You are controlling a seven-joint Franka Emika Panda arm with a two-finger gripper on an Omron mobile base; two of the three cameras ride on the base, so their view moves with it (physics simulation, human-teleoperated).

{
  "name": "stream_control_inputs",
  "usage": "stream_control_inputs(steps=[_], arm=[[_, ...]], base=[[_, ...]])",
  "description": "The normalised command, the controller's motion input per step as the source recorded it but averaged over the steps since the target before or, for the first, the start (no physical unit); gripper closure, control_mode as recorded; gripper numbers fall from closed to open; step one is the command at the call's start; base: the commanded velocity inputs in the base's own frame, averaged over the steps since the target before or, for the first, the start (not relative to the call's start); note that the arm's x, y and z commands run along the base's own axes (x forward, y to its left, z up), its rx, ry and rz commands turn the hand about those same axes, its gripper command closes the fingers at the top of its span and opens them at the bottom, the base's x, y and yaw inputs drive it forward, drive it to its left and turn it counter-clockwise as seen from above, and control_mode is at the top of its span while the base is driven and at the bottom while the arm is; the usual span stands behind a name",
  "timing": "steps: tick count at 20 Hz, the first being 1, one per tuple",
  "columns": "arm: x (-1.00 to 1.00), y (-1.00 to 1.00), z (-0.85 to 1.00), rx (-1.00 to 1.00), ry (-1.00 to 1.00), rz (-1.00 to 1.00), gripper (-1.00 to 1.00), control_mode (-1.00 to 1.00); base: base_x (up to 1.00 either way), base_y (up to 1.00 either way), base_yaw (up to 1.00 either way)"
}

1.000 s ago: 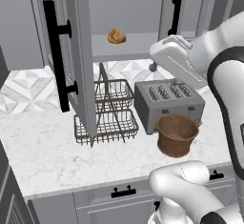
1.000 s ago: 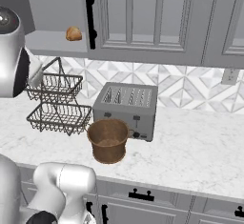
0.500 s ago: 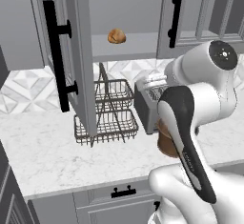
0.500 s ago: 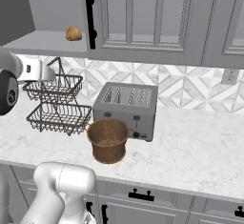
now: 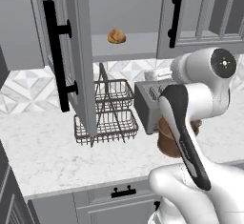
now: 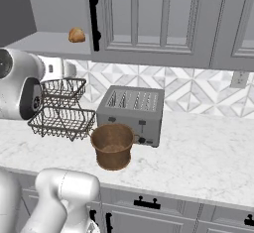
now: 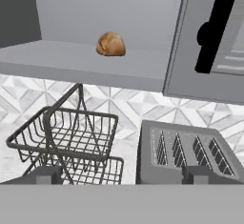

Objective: Open the cabinet, pick up the bread from the cabinet and place it in the basket. Then move the basket to the dining counter.

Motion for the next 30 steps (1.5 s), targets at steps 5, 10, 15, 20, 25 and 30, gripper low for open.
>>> stream_control_inputs(steps=[5, 10, 15, 20, 25, 30], arm=[[0.09, -0.44, 0.95, 0.18, 0.0, -0.09, -1.0, -1.0], [0.26, -0.49, 0.55, -0.01, 0.0, -0.1, -1.0, -1.0], [0.46, -0.35, 0.19, -0.09, 0.05, -0.18, -1.0, -1.0], [0.5, -0.13, 0.0, 0.0, 0.04, -0.03, -1.0, -1.0], [0.67, 0.05, 0.01, 0.02, 0.0, -0.04, -1.0, -1.0], [0.69, -0.01, 0.02, 0.05, -0.06, 0.0, -1.0, -1.0]], base=[[0.0, 0.0, 0.0], [0.0, 0.0, 0.0], [0.0, 0.0, 0.0], [0.0, 0.0, 0.0], [0.0, 0.0, 0.0], [0.0, 0.0, 0.0]])
